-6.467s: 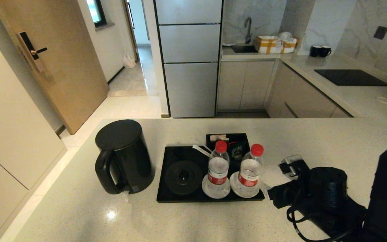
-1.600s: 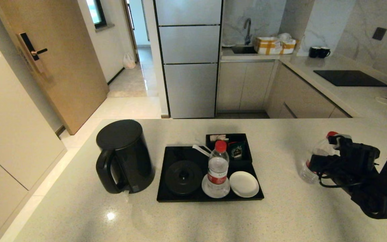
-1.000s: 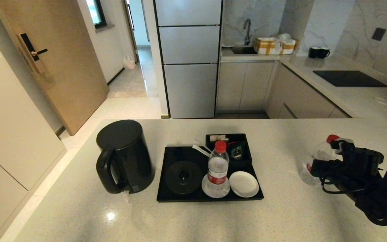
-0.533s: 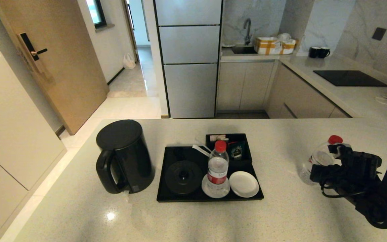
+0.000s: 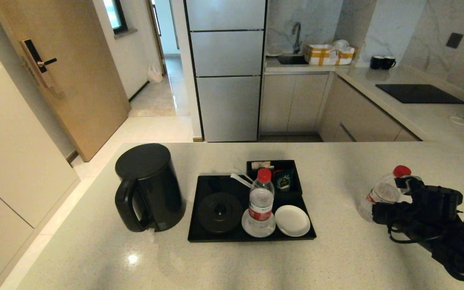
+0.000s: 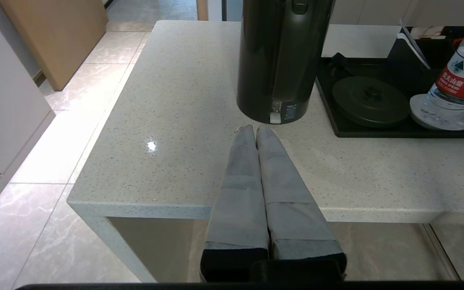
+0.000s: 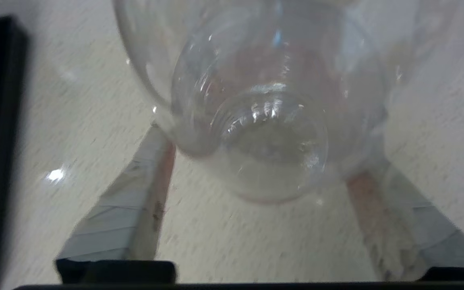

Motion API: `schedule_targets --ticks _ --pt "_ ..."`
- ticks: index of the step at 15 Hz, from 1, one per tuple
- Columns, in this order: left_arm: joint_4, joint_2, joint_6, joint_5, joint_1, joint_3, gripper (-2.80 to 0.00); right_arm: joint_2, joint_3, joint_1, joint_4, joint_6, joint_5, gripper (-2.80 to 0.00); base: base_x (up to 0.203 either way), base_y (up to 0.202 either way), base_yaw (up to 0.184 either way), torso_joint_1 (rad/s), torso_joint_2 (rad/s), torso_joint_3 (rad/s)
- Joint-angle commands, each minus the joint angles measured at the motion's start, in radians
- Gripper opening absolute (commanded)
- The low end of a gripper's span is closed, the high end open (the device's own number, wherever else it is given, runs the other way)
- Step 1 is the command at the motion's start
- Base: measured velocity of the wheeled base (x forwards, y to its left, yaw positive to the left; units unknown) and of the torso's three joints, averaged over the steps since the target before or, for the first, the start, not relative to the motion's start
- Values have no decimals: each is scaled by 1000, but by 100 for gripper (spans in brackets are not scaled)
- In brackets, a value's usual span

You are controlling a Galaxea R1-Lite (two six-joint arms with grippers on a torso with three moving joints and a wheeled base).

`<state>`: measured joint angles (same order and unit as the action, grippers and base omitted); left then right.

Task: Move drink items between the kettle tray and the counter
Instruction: Place it on the right

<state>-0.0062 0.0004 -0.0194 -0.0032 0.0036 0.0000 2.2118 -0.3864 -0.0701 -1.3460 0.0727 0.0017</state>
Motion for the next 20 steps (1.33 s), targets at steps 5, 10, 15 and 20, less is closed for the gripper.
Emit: schedule_targets --ticks 5,10,15,20 --pt "-1 0 -1 0 -1 2 -280 -108 107 1 -19 -2 44 0 0 0 0 0 0 0" --pt "-1 0 -1 0 0 2 -280 -246 216 1 -19 -4 79 0 0 0 0 0 0 0" --pt "-1 0 -1 0 -1 2 -280 -512 355 25 0 -10 106 0 0 0 0 0 0 0" --pt "-1 0 -1 0 -1 2 -280 -844 334 83 258 -45 106 0 0 0 0 0 0 0"
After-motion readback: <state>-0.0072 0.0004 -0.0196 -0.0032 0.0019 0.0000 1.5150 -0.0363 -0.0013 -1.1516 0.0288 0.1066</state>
